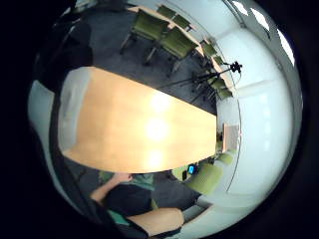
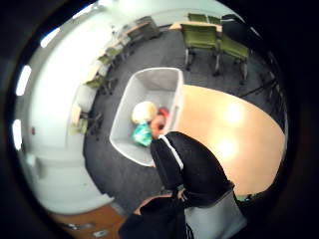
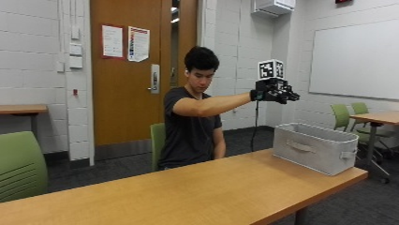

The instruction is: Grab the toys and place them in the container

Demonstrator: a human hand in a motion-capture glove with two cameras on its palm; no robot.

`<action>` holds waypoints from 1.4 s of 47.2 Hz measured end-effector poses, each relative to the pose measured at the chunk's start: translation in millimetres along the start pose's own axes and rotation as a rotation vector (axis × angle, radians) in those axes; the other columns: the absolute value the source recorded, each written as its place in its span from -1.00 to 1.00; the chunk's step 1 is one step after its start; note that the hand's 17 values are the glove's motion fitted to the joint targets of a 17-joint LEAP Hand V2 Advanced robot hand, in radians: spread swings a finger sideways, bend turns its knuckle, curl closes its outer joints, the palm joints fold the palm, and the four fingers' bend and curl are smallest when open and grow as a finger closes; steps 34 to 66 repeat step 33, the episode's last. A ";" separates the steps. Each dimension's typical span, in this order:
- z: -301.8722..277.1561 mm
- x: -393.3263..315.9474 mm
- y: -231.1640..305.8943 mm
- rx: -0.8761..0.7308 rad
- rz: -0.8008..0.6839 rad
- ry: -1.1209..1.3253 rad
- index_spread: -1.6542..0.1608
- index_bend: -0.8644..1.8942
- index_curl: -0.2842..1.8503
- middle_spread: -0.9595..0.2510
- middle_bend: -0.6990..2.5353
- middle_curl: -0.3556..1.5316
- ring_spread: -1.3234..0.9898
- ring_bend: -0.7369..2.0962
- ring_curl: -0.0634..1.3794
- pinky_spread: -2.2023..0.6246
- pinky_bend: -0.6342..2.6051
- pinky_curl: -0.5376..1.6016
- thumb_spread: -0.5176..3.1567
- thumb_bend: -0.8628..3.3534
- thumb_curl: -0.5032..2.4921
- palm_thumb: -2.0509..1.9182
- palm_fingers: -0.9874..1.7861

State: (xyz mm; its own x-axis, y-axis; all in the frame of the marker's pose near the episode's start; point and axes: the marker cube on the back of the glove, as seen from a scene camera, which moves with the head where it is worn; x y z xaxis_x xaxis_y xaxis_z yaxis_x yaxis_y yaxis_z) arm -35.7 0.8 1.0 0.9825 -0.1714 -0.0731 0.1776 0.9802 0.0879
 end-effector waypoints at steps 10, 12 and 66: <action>5.6 95.1 44.8 0.022 0.136 0.053 0.52 -0.14 -0.45 0.41 -0.41 -0.06 -0.13 -0.09 -0.55 0.41 -0.05 -0.20 -0.05 -0.61 -0.43 0.01 -0.25; 10.3 114.0 51.5 0.025 0.156 0.051 0.52 -0.14 -0.44 0.40 -0.41 -0.07 -0.13 -0.10 -0.55 0.41 -0.06 -0.20 -0.04 -0.61 -0.43 0.01 -0.24; 71.4 244.0 112.0 0.006 0.299 -0.006 0.51 -0.17 -0.39 0.36 -0.41 -0.09 -0.17 -0.15 -0.56 0.42 -0.12 -0.22 -0.04 -0.61 -0.49 0.01 -0.20</action>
